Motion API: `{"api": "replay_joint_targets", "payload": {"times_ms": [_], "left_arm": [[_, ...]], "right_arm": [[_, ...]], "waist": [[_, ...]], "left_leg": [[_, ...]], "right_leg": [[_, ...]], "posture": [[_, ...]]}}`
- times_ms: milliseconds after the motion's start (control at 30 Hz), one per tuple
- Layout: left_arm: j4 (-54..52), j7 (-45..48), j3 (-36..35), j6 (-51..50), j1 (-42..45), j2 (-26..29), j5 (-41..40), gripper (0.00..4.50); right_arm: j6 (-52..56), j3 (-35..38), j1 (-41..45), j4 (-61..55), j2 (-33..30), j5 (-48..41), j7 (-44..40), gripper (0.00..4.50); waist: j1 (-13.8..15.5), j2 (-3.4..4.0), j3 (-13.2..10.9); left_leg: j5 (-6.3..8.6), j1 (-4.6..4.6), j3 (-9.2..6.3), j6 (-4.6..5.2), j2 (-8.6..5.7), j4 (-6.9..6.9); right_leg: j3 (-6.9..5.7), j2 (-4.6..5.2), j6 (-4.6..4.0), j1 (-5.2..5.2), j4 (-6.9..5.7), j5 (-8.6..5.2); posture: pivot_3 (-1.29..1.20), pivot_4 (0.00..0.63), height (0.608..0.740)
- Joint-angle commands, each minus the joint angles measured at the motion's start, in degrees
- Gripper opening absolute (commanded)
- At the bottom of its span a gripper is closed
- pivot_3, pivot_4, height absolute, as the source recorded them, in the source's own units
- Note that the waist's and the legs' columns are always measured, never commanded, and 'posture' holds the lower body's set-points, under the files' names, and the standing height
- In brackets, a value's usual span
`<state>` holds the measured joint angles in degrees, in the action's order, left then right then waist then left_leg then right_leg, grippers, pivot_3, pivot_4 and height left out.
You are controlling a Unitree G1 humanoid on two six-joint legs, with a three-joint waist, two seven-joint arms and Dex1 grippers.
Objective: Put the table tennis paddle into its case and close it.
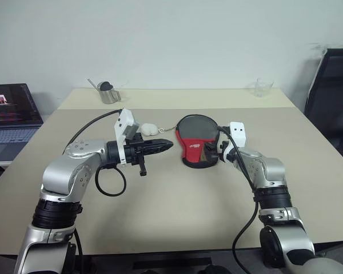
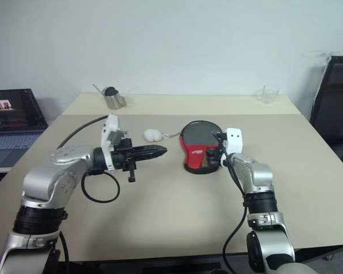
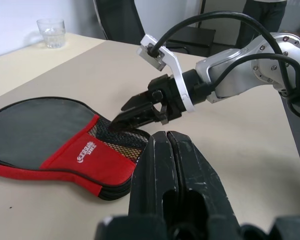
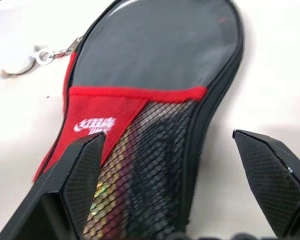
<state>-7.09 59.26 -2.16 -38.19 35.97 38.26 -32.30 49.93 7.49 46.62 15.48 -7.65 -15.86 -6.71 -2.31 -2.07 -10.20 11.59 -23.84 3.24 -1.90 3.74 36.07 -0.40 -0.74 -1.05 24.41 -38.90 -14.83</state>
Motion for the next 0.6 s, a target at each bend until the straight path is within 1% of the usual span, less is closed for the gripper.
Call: {"api": "replay_joint_targets", "payload": {"times_ms": [33,167,233,267,300,333,400,467,533,600], "left_arm": [[-0.3,-0.3,-0.1,1.3,1.2,0.1,0.5,0.00],[-0.3,-0.3,-0.1,1.1,1.1,0.2,0.5,0.00],[-0.4,-0.3,-0.2,1.1,1.2,0.2,0.5,0.00],[-0.2,-0.3,-0.2,1.1,1.2,0.1,0.6,0.00],[-0.2,-0.3,-0.2,1.1,1.3,0.1,0.6,0.00],[-0.1,-0.3,-0.2,1.1,1.3,0.0,0.5,0.00],[0.1,-0.3,-0.1,1.2,1.4,0.0,0.7,0.00],[0.2,-0.3,-0.3,1.2,1.6,-0.1,0.5,0.00],[0.2,-0.4,-0.3,1.1,1.7,-0.3,0.5,0.00],[0.1,-0.4,-0.2,1.2,1.5,-0.3,0.7,0.00]], "right_arm": [[-1.1,-0.9,1.7,-1.4,-0.4,0.4,-0.9,4.25],[-2.4,-1.3,2.0,-1.5,-0.6,1.2,-0.7,4.25],[-5.6,-2.1,2.0,-1.7,-1.0,2.9,-0.3,4.25],[-11.0,-3.3,1.8,-1.5,-1.7,6.0,1.4,4.25],[-7.1,-3.0,2.1,0.3,-1.7,5.5,1.7,4.25],[-8.6,-8.3,1.1,-0.1,-3.7,8.9,-0.8,4.25],[-10.8,-12.9,-0.1,-1.8,-4.8,11.2,-3.6,4.25],[-11.5,-8.8,1.6,0.4,-3.3,11.5,2.1,4.25],[-10.0,-5.7,2.2,2.0,-1.9,9.6,3.3,4.25],[-11.0,-5.5,2.2,1.8,-1.7,9.8,3.2,4.25]], "waist": [[0.0,0.00,0.0],[0.0,0.00,0.0],[0.0,0.00,0.0],[0.0,0.00,0.0],[0.0,0.01,0.0],[0.0,0.00,0.0],[0.1,0.00,0.0],[-0.1,0.00,0.0],[-0.1,0.00,0.0],[0.1,0.00,0.0]], "left_leg": [[0.00,0.00,0.00,0.00,0.00,0.00],[0.00,0.00,-0.01,0.00,0.02,-0.01],[0.00,0.00,0.00,0.00,0.00,-0.01],[0.00,0.00,0.01,0.00,0.00,-0.01],[0.00,0.00,0.02,0.00,0.00,-0.01],[0.00,-0.02,0.02,0.00,-0.02,-0.01],[0.00,-0.02,0.01,0.00,-0.03,-0.01],[0.00,-0.02,0.01,0.00,-0.01,-0.02],[0.00,-0.02,0.01,0.00,0.02,-0.02],[-0.01,-0.02,0.00,-0.01,0.03,-0.02]], "right_leg": [[0.00,0.00,0.00,0.00,0.00,0.00],[-0.01,0.00,-0.01,0.01,-0.01,0.00],[0.00,0.00,-0.01,0.01,0.00,0.00],[0.01,0.00,0.00,0.01,0.00,0.00],[0.01,0.00,0.00,0.01,0.01,0.00],[0.01,0.00,0.00,0.02,0.01,0.00],[0.01,0.00,0.00,0.02,0.02,-0.01],[0.01,0.00,0.00,0.02,0.03,-0.01],[0.03,0.00,-0.01,0.06,-0.01,-0.01],[0.01,0.00,-0.01,0.06,-0.03,-0.01]], "posture": [[0.00,0.150,0.740],[0.00,0.150,0.740],[0.00,0.150,0.740],[0.00,0.150,0.740],[0.00,0.150,0.740],[0.00,0.150,0.740],[0.00,0.150,0.740],[0.00,0.150,0.740],[0.00,0.150,0.740],[0.00,0.150,0.740]]}}
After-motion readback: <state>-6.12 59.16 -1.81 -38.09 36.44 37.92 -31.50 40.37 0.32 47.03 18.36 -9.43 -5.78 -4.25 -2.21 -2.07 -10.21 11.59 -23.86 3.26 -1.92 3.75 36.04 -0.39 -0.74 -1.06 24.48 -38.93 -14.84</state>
